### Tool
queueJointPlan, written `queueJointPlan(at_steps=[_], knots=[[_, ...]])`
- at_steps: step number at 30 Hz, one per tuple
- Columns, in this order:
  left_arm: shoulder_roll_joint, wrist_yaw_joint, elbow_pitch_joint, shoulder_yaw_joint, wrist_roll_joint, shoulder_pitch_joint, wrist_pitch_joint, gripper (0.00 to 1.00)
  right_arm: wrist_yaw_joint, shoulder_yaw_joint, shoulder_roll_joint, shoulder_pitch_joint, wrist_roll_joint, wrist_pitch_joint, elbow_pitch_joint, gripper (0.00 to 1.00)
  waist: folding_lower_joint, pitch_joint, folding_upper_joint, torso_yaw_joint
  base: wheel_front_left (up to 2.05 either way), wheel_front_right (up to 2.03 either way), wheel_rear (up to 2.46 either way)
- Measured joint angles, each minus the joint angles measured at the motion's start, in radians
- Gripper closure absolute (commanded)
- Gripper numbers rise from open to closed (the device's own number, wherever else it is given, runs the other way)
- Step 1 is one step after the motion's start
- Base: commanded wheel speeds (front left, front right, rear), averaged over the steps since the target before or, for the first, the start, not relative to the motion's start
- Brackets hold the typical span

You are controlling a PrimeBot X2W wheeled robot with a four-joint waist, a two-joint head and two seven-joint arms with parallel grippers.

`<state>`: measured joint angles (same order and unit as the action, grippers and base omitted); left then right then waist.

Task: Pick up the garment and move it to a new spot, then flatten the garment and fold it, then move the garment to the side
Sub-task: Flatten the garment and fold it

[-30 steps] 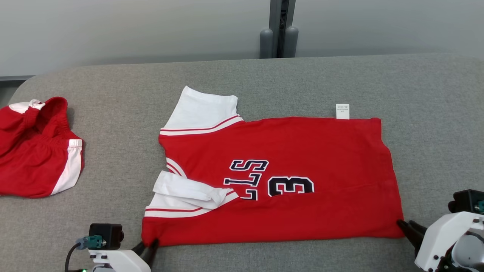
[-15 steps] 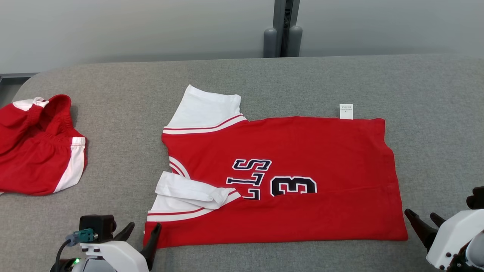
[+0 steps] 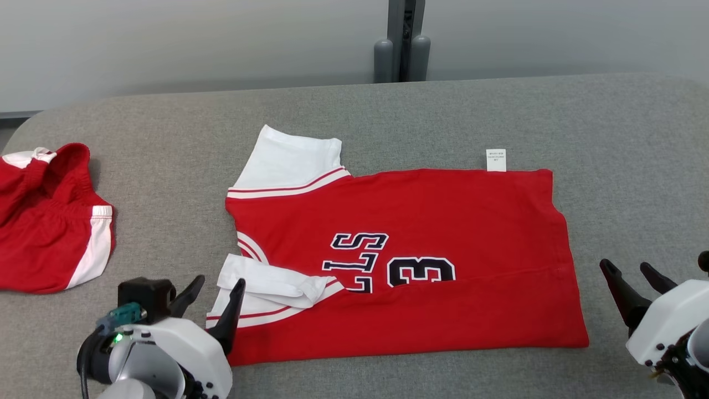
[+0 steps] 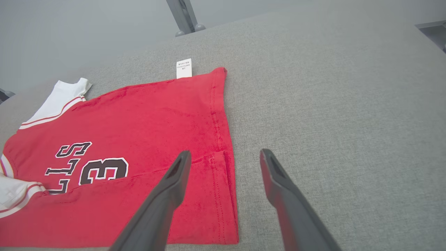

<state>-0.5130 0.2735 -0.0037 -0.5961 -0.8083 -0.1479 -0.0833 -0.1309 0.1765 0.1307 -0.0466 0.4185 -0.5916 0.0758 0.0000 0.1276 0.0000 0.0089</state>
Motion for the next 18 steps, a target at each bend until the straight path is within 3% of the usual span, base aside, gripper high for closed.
queueJointPlan(at_steps=[6, 15, 18], knots=[[-0.001, -0.046, 0.033, -0.008, 0.017, -0.124, -0.035, 0.00, 0.000, -0.048, 0.019, -0.091, 0.003, 0.000, -0.027, 0.00, 0.0000, 0.033, 0.0000, -0.014, 0.00, 0.00, 0.00], [0.015, -0.155, 0.180, 0.013, -0.005, -0.410, -0.126, 0.00, 0.000, -0.131, 0.074, -0.322, 0.025, -0.017, -0.170, 0.00, 0.0000, 0.128, 0.0000, -0.043, 0.00, 0.00, 0.00], [0.016, -0.212, 0.246, 0.012, -0.030, -0.511, -0.195, 0.00, 0.000, -0.157, 0.094, -0.423, 0.034, -0.009, -0.234, 0.00, 0.0000, 0.163, 0.0000, -0.054, 0.00, 0.00, 0.00]])
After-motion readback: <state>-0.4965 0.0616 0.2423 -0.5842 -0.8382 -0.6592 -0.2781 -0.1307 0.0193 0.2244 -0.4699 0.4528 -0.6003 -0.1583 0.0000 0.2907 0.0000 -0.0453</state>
